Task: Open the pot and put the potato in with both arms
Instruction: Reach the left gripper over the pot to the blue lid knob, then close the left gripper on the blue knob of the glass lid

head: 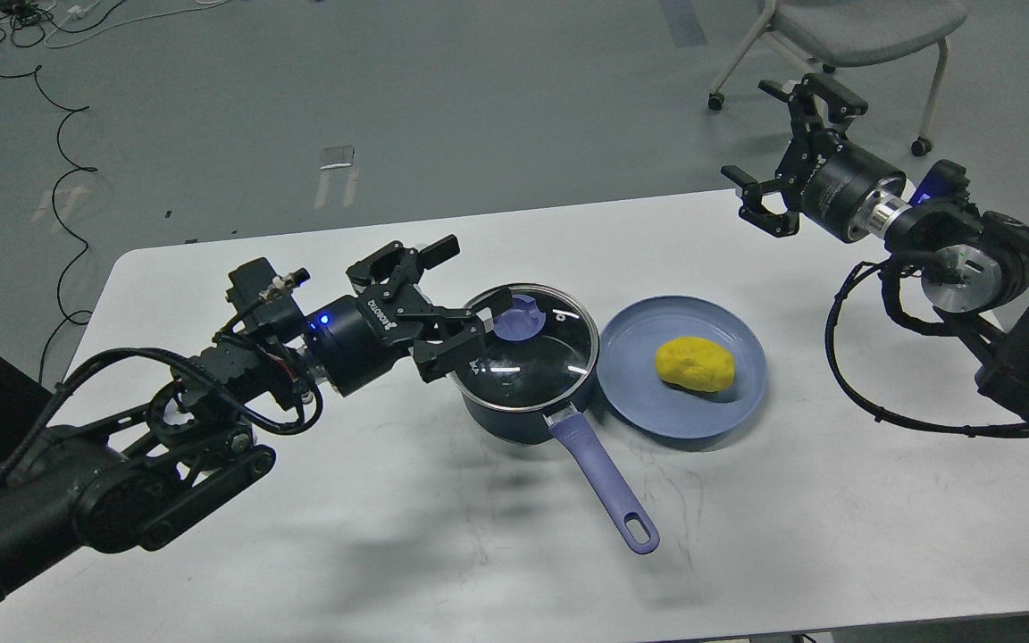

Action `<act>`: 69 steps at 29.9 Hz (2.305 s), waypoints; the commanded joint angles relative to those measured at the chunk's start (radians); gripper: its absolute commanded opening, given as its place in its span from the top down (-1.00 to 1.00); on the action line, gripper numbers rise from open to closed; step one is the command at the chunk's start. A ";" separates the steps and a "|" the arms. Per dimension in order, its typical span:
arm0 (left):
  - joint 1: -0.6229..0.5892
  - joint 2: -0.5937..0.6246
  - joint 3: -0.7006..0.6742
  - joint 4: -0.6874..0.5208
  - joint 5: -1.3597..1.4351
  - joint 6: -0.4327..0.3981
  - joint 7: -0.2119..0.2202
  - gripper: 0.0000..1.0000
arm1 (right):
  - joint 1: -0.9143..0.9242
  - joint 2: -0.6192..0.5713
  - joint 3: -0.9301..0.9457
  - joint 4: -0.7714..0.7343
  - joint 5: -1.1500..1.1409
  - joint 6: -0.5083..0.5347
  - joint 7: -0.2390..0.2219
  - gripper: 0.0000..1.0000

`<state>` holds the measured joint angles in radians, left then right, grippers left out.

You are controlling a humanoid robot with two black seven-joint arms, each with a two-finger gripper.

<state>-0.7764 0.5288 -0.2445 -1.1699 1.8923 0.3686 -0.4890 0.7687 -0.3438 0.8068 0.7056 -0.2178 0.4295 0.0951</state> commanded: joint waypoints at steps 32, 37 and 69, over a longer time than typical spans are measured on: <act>-0.098 -0.191 0.128 0.223 0.037 0.001 0.000 -0.96 | 0.000 -0.003 0.000 -0.001 -0.002 0.000 -0.002 -1.00; -0.098 -0.193 0.179 0.242 0.034 0.024 0.000 -0.96 | -0.002 -0.003 0.000 -0.001 -0.002 0.000 -0.002 -1.00; -0.099 -0.228 0.186 0.338 -0.002 0.053 0.000 -0.93 | -0.012 -0.015 0.000 -0.003 -0.002 0.000 -0.002 -1.00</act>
<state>-0.8737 0.2995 -0.0583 -0.8419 1.8918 0.4234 -0.4886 0.7579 -0.3591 0.8069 0.7030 -0.2192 0.4296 0.0935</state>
